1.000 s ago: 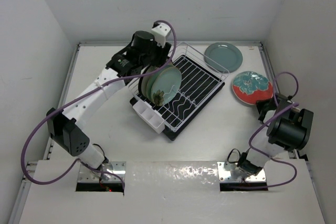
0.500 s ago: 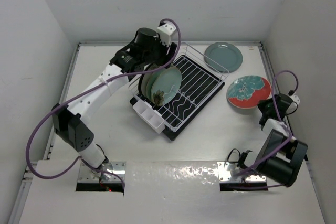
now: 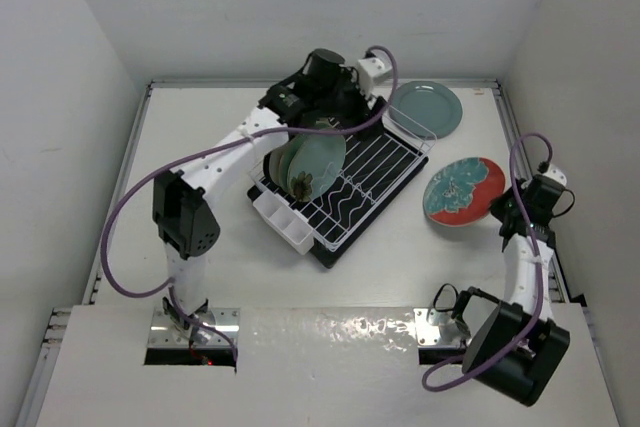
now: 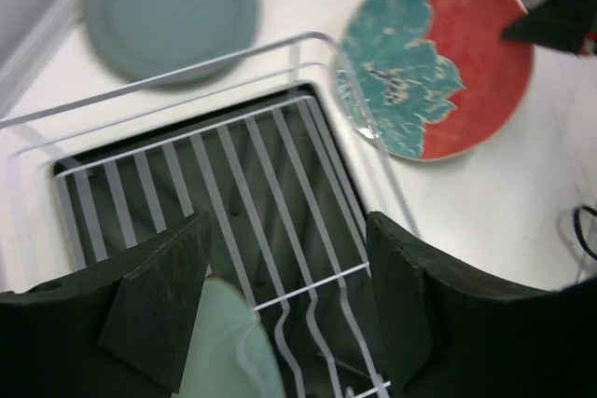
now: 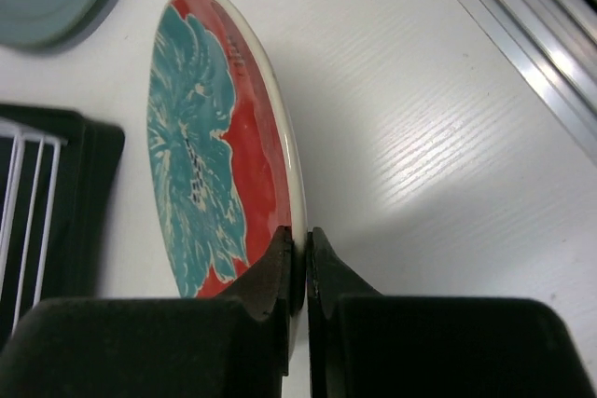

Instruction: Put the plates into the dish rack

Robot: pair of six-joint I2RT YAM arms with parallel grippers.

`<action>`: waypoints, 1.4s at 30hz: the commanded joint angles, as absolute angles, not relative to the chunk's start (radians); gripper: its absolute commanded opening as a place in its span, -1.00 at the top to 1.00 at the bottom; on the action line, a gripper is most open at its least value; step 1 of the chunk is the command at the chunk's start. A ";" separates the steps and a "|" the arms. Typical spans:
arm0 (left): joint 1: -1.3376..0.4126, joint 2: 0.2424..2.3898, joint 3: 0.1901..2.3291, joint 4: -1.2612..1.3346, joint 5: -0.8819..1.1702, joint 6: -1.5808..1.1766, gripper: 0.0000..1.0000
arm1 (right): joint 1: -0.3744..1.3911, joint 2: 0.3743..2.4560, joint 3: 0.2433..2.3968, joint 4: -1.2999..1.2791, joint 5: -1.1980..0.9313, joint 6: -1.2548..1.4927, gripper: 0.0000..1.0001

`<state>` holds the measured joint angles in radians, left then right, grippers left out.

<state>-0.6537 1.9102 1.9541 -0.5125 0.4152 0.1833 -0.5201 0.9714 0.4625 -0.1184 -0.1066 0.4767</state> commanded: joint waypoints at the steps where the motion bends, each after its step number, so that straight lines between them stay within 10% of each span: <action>1: -0.738 1.919 1.971 -0.468 0.509 0.270 -0.29 | -0.486 0.882 0.578 -0.224 -0.137 0.322 1.00; 17: -0.868 1.985 1.750 -0.025 0.794 0.350 -0.49 | -0.425 0.770 0.733 -0.669 -0.417 0.025 1.00; 36: -0.882 2.095 1.792 -0.189 0.815 0.508 -0.81 | -0.361 0.643 0.768 -0.678 -0.940 -0.092 1.00; 42: -0.884 2.094 1.850 -0.352 0.902 0.584 -0.58 | -0.357 0.644 0.827 -0.683 -0.945 -0.109 1.00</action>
